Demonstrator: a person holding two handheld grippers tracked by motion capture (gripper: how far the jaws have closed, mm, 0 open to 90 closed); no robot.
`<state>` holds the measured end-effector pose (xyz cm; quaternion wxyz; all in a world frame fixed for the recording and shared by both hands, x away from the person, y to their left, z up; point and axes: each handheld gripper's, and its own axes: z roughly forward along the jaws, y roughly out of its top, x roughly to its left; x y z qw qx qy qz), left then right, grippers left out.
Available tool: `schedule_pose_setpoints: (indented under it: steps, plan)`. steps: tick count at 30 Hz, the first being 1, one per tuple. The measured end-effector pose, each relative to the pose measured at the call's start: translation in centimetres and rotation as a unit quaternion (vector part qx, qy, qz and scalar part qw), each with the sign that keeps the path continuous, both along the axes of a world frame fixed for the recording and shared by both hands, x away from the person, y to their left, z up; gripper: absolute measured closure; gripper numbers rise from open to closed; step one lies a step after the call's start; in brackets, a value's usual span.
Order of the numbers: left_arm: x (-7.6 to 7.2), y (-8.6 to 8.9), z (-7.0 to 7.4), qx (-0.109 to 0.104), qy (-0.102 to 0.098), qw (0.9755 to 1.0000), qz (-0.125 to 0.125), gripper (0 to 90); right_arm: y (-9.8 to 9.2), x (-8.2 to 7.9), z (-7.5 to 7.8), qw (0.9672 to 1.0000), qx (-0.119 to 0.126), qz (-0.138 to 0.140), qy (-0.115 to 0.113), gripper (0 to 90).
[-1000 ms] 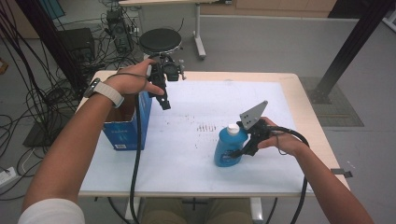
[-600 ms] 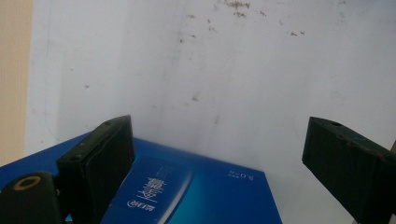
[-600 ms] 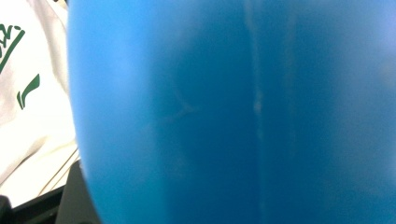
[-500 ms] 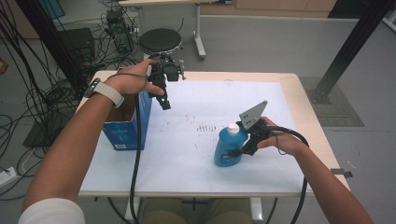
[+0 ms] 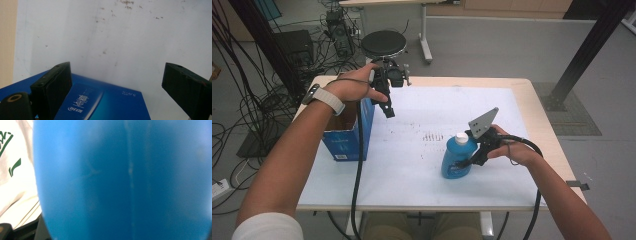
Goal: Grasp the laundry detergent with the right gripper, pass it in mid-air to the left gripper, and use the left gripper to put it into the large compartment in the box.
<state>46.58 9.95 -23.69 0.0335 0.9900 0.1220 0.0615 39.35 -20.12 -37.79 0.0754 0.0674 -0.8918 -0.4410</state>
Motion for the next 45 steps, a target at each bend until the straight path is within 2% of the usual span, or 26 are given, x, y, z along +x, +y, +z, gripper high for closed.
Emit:
schedule_pose_setpoints:
  steps: [19, 33, 42, 45]
  plan:
    - [0.06, 0.07, -0.03, 0.001, 0.002, 1.0000, -0.001, 9.8, 0.14, 0.04, -0.18, 1.0000, 0.003, 0.009, 0.001, 40.3]
    - [0.04, 0.18, -0.15, 0.000, 0.003, 1.0000, 0.000, 9.8, 0.18, 0.01, -0.11, 0.9999, 0.000, 0.015, -0.007, 40.9]
    - [0.04, 0.25, -0.28, -0.001, 0.003, 1.0000, 0.000, 9.8, 0.16, 0.06, -0.24, 0.9999, 0.002, 0.010, 0.001, 40.7]
    - [0.04, 0.24, -0.33, -0.001, 0.004, 1.0000, 0.001, 9.8, 0.14, 0.06, -0.21, 0.9999, 0.004, 0.010, -0.004, 41.8]
